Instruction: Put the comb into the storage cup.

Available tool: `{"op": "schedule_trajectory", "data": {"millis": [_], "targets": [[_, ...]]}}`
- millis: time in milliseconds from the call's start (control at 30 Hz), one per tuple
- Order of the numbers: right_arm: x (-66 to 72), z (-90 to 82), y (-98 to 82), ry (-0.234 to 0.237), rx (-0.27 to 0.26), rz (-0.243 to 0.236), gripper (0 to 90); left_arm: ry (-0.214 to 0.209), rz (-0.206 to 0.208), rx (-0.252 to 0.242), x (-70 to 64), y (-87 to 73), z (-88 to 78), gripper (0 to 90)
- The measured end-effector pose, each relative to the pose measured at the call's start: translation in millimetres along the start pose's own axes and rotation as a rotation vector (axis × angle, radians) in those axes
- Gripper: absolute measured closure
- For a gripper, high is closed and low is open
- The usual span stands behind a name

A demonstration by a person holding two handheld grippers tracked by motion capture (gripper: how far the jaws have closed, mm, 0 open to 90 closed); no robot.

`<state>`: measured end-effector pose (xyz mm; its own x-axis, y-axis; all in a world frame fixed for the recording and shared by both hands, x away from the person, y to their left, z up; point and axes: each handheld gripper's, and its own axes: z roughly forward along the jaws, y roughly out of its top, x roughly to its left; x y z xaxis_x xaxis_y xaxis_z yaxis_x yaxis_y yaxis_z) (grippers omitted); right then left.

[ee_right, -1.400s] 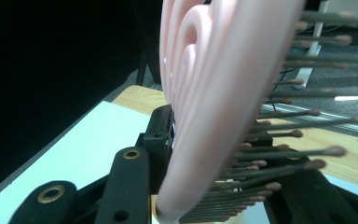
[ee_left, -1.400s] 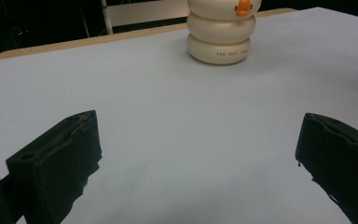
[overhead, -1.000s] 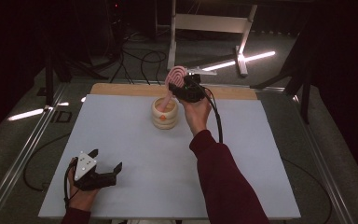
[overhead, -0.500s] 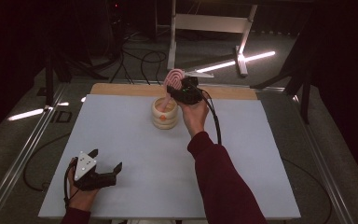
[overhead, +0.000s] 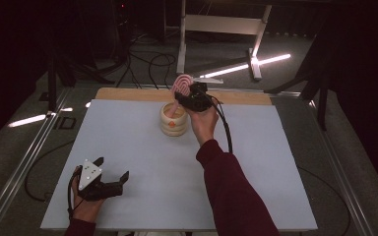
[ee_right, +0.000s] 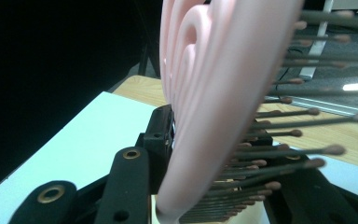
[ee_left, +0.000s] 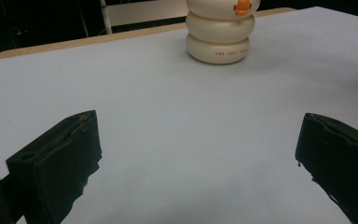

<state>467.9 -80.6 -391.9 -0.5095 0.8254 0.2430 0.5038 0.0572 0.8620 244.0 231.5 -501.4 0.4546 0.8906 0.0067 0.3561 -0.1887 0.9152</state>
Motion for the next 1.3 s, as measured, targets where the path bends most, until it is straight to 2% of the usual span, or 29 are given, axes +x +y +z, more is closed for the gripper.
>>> {"op": "schedule_trajectory", "data": {"millis": [433, 700, 1300], "targets": [[4.4, 6.3, -5.5, -0.015, 0.014, -0.031, 63.7, 0.0, -0.002, -0.001, 0.0, 0.0, -0.2, 0.6], [5.2, 9.9, -9.9, -0.019, 0.02, -0.028, 63.7, 0.001, -0.003, -0.004, 0.1, 0.0, -0.4, 0.6], [7.5, 16.3, -16.0, -0.047, 0.027, -0.055, 63.6, 0.001, -0.003, -0.003, 0.4, -0.1, -0.5, 0.6]]}}
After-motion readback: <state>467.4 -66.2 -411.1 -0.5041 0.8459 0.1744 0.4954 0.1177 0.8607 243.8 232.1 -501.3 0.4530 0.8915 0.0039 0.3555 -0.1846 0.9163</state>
